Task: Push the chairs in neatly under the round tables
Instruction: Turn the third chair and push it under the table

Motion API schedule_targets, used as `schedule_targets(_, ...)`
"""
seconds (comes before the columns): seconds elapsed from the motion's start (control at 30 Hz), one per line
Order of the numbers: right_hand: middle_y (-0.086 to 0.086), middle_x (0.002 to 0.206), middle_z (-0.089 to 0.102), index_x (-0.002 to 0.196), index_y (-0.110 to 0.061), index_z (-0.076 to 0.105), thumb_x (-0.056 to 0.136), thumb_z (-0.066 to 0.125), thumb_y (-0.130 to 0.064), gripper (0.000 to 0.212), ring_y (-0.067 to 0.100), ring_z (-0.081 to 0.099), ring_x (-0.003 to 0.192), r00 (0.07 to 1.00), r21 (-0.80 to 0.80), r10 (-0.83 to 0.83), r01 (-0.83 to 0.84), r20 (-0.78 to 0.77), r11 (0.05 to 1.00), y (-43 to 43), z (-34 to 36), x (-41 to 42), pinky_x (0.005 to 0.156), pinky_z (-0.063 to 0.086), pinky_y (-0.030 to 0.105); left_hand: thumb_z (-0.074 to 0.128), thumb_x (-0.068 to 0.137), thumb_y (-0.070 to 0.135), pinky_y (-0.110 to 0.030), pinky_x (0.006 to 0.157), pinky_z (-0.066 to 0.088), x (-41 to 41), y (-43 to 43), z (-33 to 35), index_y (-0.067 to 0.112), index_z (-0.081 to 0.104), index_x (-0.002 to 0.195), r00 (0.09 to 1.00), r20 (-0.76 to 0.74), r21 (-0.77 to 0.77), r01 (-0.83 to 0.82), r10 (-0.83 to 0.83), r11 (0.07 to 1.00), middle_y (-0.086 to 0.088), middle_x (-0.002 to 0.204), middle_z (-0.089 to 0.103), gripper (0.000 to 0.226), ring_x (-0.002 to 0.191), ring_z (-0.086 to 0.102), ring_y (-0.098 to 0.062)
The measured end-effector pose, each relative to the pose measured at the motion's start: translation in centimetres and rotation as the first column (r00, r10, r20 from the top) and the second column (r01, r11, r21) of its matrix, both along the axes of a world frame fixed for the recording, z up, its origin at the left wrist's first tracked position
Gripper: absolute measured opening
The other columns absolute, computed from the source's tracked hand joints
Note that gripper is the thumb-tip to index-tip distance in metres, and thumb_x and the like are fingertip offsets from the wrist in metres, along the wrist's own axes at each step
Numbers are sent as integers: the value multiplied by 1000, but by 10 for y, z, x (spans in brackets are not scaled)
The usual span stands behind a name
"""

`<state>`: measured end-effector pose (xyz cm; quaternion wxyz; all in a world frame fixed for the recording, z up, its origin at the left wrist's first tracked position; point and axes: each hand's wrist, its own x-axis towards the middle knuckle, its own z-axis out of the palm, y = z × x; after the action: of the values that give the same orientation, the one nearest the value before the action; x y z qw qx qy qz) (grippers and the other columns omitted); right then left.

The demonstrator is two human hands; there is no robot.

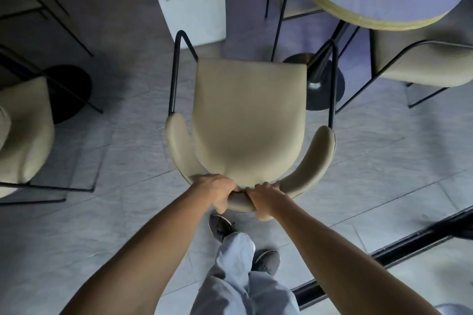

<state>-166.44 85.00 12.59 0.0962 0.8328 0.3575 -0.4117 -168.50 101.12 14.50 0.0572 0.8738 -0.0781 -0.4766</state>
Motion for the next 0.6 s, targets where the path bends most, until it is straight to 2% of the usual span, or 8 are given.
schedule_targets(0.07, 16, 124, 55, 140, -14, 40, 83, 58, -11, 60, 38, 49, 120, 1000, -8, -6, 6, -24, 1000, 1, 8, 4, 102, 28, 73, 71, 63, 23, -30, 62, 49, 5, 5, 5, 44, 54, 125, 999, -6, -30, 39, -39, 999, 5, 101, 62, 68, 98, 66, -25)
schedule_targets(0.13, 15, 122, 55, 136, -13, 44, 82, 56, -7, 55, 37, 50, 119, 999, -13, -31, 30, -40, 999, 5, 15, 11, 102, 30, 73, 65, 63, 24, -34, 67, 53, 8, 12, 4, 46, 53, 122, 1000, 17, -50, 27, -26, 998, 7, 96, 63, 64, 95, 67, -24)
schedule_targets(0.23, 13, 119, 58, 131, -13, 48, 82, 53, -6, 50, 36, 54, 114, 998, 7, -60, 60, -19, 998, 15, 21, 25, 99, 37, 67, 57, 71, 16, -33, 72, 48, 7, 19, 2, 46, 55, 119, 974, 224, -60, 44, -29, 997, 7, 99, 69, 57, 95, 67, -25)
schedule_targets(0.3, 13, 116, 60, 128, -13, 51, 82, 53, -6, 46, 34, 58, 111, 997, 55, -80, 79, 13, 995, 19, 24, 35, 91, 45, 54, 56, 80, 7, -39, 81, 40, 10, 20, -1, 40, 60, 118, 922, 384, -24, 51, -38, 998, 5, 101, 71, 51, 99, 66, -25)
schedule_targets(0.37, 13, 113, 63, 126, -12, 53, 83, 53, -6, 44, 33, 61, 107, 994, 96, -94, 88, 54, 991, 22, 27, 46, 80, 46, 42, 58, 82, -2, -42, 92, 34, 16, 18, -7, 37, 63, 118, 868, 496, 29, -4, -11, 1000, 6, 102, 71, 53, 102, 63, -23)
schedule_targets(0.4, 13, 113, 63, 126, -12, 54, 84, 53, -7, 42, 33, 62, 107, 992, 109, -101, 93, 70, 990, 23, 28, 51, 78, 45, 39, 58, 81, -4, -43, 95, 33, 20, 18, -10, 35, 64, 116, 848, 530, 45, -25, -3, 999, 7, 102, 70, 54, 103, 62, -22)
schedule_targets(0.6, 11, 109, 66, 124, -14, 53, 84, 58, -10, 41, 32, 64, 101, 969, 166, -159, 128, 191, 978, 27, 27, 80, 84, 52, 41, 63, 84, 7, -40, 102, 29, 46, 16, -18, 25, 62, 113, 725, 689, 20, -47, 20, 999, 3, 104, 66, 34, 103, 59, -24)
